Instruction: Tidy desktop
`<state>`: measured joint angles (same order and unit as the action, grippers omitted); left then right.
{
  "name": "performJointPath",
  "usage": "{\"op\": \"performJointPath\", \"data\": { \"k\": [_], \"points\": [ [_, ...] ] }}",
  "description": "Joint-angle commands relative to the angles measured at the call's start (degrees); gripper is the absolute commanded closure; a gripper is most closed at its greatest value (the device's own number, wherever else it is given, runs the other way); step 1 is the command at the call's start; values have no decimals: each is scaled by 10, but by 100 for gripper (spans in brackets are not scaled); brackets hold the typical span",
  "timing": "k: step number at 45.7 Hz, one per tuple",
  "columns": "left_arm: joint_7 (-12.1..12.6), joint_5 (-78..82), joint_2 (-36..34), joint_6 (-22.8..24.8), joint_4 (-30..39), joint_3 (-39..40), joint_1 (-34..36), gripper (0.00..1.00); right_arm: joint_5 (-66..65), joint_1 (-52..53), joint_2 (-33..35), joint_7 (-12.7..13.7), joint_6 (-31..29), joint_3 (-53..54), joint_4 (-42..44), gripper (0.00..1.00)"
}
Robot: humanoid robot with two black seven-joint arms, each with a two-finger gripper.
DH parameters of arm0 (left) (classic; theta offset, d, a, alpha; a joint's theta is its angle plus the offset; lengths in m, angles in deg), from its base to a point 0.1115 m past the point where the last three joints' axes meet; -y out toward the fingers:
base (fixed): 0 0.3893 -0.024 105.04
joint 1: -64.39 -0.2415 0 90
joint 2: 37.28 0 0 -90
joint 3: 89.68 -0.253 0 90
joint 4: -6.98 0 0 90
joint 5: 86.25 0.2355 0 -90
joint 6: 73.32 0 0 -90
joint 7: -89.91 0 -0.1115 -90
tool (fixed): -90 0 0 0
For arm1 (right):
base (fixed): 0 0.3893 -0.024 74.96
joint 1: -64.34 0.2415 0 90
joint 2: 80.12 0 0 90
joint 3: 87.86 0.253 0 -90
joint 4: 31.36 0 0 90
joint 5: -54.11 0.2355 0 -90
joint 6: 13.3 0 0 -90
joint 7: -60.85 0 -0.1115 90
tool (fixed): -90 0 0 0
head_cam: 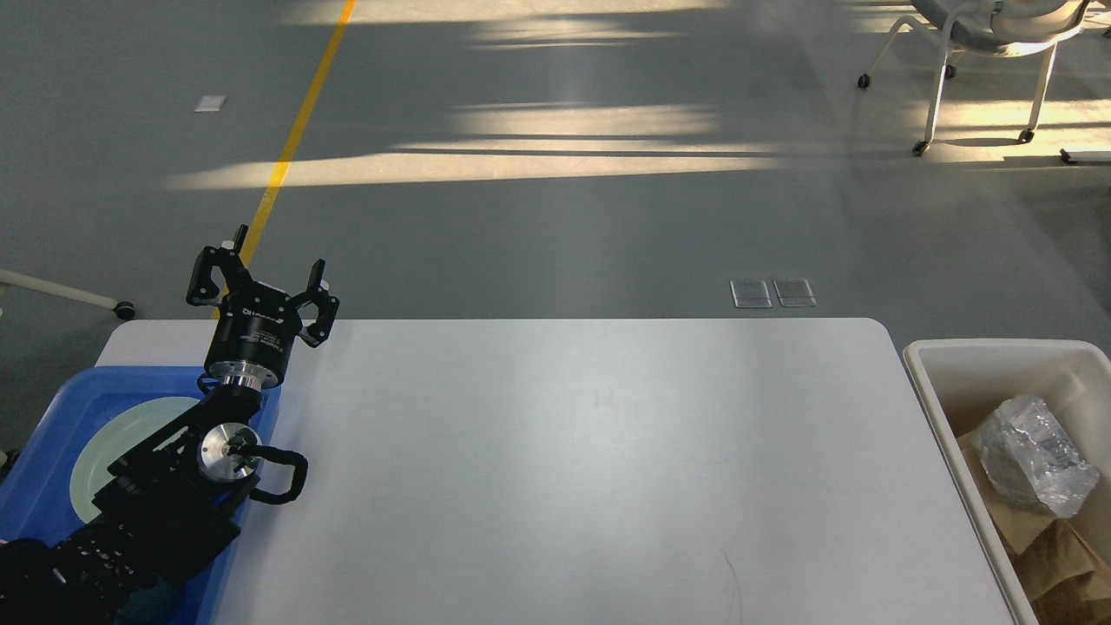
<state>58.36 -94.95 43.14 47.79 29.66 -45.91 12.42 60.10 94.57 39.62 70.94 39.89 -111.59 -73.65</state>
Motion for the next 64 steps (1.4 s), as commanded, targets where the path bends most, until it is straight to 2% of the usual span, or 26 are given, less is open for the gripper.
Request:
{"op": "performJointPath", "data": {
  "k": [1, 4, 8, 14, 20, 25, 31, 36, 54, 64],
  "points": [
    [0, 0, 0, 0, 0, 0, -1, 4, 100, -47, -25, -1, 175, 10, 3, 0],
    [0, 0, 0, 0, 0, 0, -1, 4, 149, -74, -49, -2, 269, 18, 3, 0],
    [0, 0, 0, 0, 0, 0, -1, 4, 201, -119, -83, -3, 357, 60, 7, 0],
    [0, 0, 0, 0, 0, 0, 0, 4, 223, -201, -120, -3, 410, 176, 39, 0],
    [0, 0, 0, 0, 0, 0, 0, 4, 220, -289, -135, -5, 417, 335, 45, 0],
    [0, 0, 0, 0, 0, 0, 0, 4, 220, -343, -139, -7, 417, 404, 66, 0],
    [0, 0, 0, 0, 0, 0, 0, 4, 219, -394, -174, -9, 417, 426, 108, 0],
    [0, 0, 0, 0, 0, 0, -1, 4, 220, -417, -176, -11, 416, 441, 130, 0],
    [0, 0, 0, 0, 0, 0, -1, 4, 220, -511, -177, -10, 408, 599, 131, 0],
    [0, 0, 0, 0, 0, 0, 0, 4, 220, -561, -189, -12, 409, 621, 132, 0]
  ]
}}
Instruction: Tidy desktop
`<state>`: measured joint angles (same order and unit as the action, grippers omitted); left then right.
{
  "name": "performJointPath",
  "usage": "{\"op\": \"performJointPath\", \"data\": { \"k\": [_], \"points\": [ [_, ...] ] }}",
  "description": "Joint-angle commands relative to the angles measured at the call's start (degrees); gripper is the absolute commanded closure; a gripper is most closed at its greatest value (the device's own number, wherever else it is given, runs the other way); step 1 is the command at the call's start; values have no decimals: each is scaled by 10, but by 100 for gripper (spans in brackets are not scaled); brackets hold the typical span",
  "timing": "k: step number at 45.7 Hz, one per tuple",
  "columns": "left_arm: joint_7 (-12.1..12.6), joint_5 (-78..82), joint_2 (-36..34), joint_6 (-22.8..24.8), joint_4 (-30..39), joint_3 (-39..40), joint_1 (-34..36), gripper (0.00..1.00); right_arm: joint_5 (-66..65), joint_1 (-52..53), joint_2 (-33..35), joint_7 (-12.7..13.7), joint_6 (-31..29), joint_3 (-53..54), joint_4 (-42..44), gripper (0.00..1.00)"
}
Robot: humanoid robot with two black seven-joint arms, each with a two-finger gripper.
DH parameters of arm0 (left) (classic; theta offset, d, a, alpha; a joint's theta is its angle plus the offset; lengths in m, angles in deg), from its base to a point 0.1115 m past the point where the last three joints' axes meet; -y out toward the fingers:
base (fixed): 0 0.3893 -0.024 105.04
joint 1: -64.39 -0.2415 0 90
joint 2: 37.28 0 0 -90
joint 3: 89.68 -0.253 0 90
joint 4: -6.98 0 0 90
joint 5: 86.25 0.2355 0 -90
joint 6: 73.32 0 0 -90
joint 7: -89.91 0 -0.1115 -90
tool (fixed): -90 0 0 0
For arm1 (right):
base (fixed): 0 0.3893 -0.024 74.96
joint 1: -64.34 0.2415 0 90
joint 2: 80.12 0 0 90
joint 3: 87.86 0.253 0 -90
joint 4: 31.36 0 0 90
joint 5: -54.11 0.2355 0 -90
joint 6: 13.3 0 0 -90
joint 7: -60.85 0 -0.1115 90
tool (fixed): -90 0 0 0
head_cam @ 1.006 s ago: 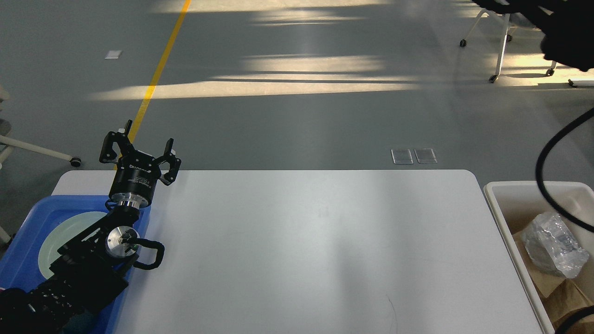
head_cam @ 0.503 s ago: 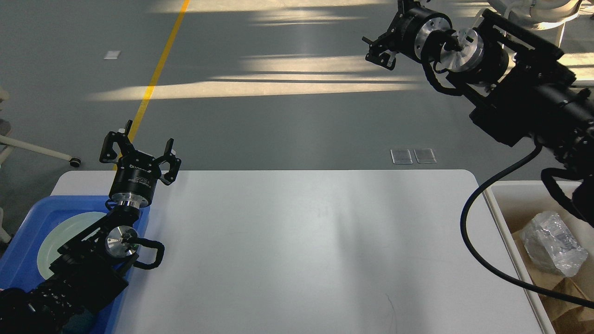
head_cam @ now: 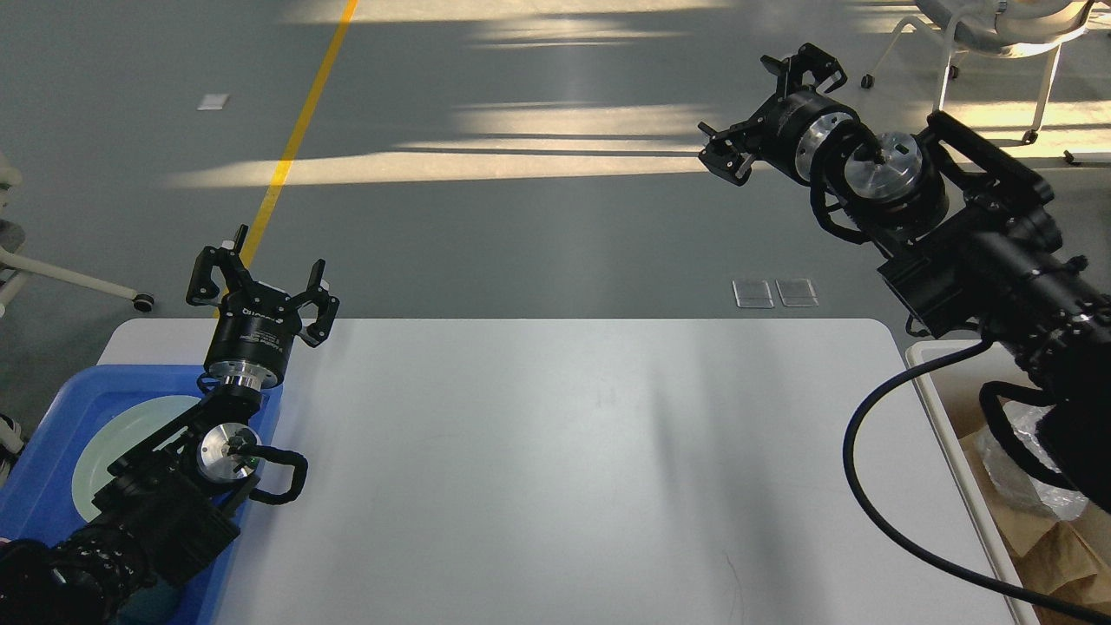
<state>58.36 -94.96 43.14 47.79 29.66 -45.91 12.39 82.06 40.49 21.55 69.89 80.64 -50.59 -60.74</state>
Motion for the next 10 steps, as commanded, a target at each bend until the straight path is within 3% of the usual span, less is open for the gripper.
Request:
{"op": "performJointPath", "data": {
  "k": [1, 10],
  "points": [
    [0, 0, 0, 0, 0, 0, 0, 4, 0, -22, -10, -2, 1, 15, 3, 0],
    [0, 0, 0, 0, 0, 0, 0, 4, 0, -60, -18, -3, 1, 70, 6, 0]
  ]
}}
